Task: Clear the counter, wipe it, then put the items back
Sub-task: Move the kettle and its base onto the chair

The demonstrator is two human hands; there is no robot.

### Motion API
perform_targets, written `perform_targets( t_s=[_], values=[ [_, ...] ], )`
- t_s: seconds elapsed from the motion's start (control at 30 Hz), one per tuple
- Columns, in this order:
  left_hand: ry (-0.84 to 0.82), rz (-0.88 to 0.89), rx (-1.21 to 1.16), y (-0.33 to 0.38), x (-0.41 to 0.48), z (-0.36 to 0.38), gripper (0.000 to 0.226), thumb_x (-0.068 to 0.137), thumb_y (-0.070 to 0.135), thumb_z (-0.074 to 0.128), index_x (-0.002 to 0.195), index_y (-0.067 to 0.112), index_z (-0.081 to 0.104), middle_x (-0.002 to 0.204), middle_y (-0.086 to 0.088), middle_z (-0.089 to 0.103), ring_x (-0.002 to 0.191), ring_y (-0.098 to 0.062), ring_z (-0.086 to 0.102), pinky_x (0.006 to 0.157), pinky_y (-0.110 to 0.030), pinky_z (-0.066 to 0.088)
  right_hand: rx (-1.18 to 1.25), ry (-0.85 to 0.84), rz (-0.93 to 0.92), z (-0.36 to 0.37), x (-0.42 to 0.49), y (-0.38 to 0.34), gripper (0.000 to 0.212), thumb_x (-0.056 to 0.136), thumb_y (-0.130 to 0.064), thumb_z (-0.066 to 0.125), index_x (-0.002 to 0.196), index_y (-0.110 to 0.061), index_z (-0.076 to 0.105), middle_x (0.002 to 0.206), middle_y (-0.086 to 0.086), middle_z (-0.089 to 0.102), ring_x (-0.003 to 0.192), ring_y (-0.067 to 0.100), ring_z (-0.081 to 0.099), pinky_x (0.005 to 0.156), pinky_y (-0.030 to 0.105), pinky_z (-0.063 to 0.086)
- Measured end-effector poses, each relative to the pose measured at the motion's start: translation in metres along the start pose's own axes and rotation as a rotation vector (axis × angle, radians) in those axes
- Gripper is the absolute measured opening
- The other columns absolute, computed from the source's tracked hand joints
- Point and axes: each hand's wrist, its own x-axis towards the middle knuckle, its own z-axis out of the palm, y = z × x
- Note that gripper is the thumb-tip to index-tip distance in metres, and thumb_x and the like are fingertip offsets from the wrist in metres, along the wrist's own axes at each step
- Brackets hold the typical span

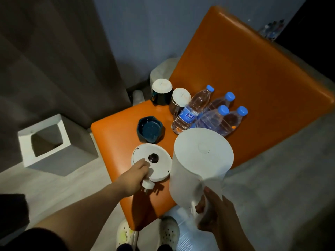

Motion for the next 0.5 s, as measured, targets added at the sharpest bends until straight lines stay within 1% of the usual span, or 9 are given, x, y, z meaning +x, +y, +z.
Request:
perform_targets(
  t_s=[0.03, 0.07, 0.1, 0.17, 0.23, 0.33, 0.4, 0.47, 0.5],
  values=[
    [-0.019, 0.009, 0.057, -0.004, 0.002, 0.004, 0.034, 0.093, 0.001, 0.045, 0.125, 0.008, 0.047, 0.152, -0.005, 0.023, 0.143, -0.024, 0.014, 0.108, -0.015, 0.016, 0.005, 0.007, -0.001, 0.002, 0.000, 0.001, 0.036, 0.061, -0.044, 0.066, 0.045, -0.013, 0.059, 0.052, 0.012, 0.052, 0.055, 0.028, 0.045, 0.065, 0.040, 0.040],
    [-0.041, 0.003, 0.117, -0.008, 0.004, 0.007, 0.035, 0.095, 0.003, 0.044, 0.130, 0.011, 0.044, 0.155, -0.003, 0.017, 0.146, -0.023, 0.004, 0.112, -0.021, 0.016, 0.013, 0.010, -0.004, 0.004, 0.001, 0.002, 0.035, 0.060, -0.044, 0.064, 0.046, -0.013, 0.060, 0.052, 0.011, 0.052, 0.056, 0.028, 0.045, 0.066, 0.041, 0.040],
    [-0.069, -0.021, 0.171, -0.011, 0.006, 0.010, 0.038, 0.096, 0.004, 0.043, 0.133, 0.014, 0.041, 0.157, -0.002, 0.011, 0.147, -0.024, -0.003, 0.115, -0.027, 0.020, 0.018, 0.007, -0.007, 0.006, 0.003, 0.002, 0.034, 0.059, -0.043, 0.067, 0.047, -0.012, 0.059, 0.053, 0.011, 0.052, 0.057, 0.028, 0.046, 0.066, 0.041, 0.041],
    [-0.117, -0.091, 0.272, -0.014, 0.009, 0.010, 0.043, 0.096, 0.004, 0.045, 0.135, 0.021, 0.038, 0.158, -0.001, 0.005, 0.147, -0.027, -0.009, 0.109, -0.035, 0.034, 0.022, 0.001, -0.018, 0.010, 0.006, 0.003, 0.034, 0.055, -0.039, 0.077, 0.048, -0.012, 0.058, 0.052, 0.010, 0.053, 0.057, 0.026, 0.048, 0.064, 0.039, 0.043],
    [-0.125, -0.151, 0.367, -0.015, 0.011, 0.007, 0.046, 0.094, 0.006, 0.048, 0.134, 0.025, 0.037, 0.156, -0.003, 0.008, 0.147, -0.031, -0.004, 0.102, -0.036, 0.042, 0.018, -0.010, -0.018, 0.015, 0.007, 0.004, 0.033, 0.053, -0.036, 0.081, 0.046, -0.014, 0.057, 0.052, 0.008, 0.054, 0.057, 0.024, 0.049, 0.058, 0.034, 0.043],
    [-0.121, -0.255, 0.454, -0.023, 0.020, 0.002, 0.046, 0.094, 0.013, 0.051, 0.136, 0.026, 0.037, 0.152, -0.006, 0.017, 0.146, -0.036, 0.002, 0.105, -0.041, 0.039, 0.020, 0.006, -0.016, 0.022, 0.010, 0.007, 0.030, 0.060, -0.031, 0.081, 0.048, -0.014, 0.059, 0.050, 0.006, 0.056, 0.056, 0.024, 0.049, 0.057, 0.033, 0.043],
    [-0.145, -0.355, 0.402, -0.034, 0.032, 0.004, 0.045, 0.096, 0.013, 0.047, 0.140, 0.020, 0.036, 0.148, -0.006, 0.031, 0.144, -0.032, 0.014, 0.106, -0.040, 0.040, 0.029, 0.035, -0.020, 0.025, 0.013, 0.010, 0.027, 0.066, -0.021, 0.081, 0.057, -0.008, 0.059, 0.046, 0.005, 0.056, 0.057, 0.026, 0.048, 0.059, 0.036, 0.043],
    [-0.209, -0.372, 0.307, -0.043, 0.040, 0.009, 0.038, 0.097, 0.015, 0.044, 0.134, 0.018, 0.044, 0.131, -0.005, 0.051, 0.132, -0.025, 0.033, 0.103, -0.038, 0.043, 0.013, 0.054, -0.022, 0.028, 0.015, 0.010, 0.028, 0.058, -0.022, 0.081, 0.060, -0.005, 0.059, 0.045, 0.005, 0.056, 0.056, 0.027, 0.049, 0.059, 0.036, 0.044],
    [-0.246, -0.364, 0.255, -0.045, 0.040, 0.010, 0.036, 0.096, 0.017, 0.044, 0.132, 0.019, 0.047, 0.124, -0.004, 0.056, 0.125, -0.023, 0.038, 0.101, -0.038, 0.044, 0.011, 0.073, -0.022, 0.029, 0.015, 0.010, 0.026, 0.053, -0.025, 0.075, 0.060, -0.005, 0.059, 0.045, 0.005, 0.056, 0.055, 0.027, 0.050, 0.059, 0.036, 0.044]
  ],
)
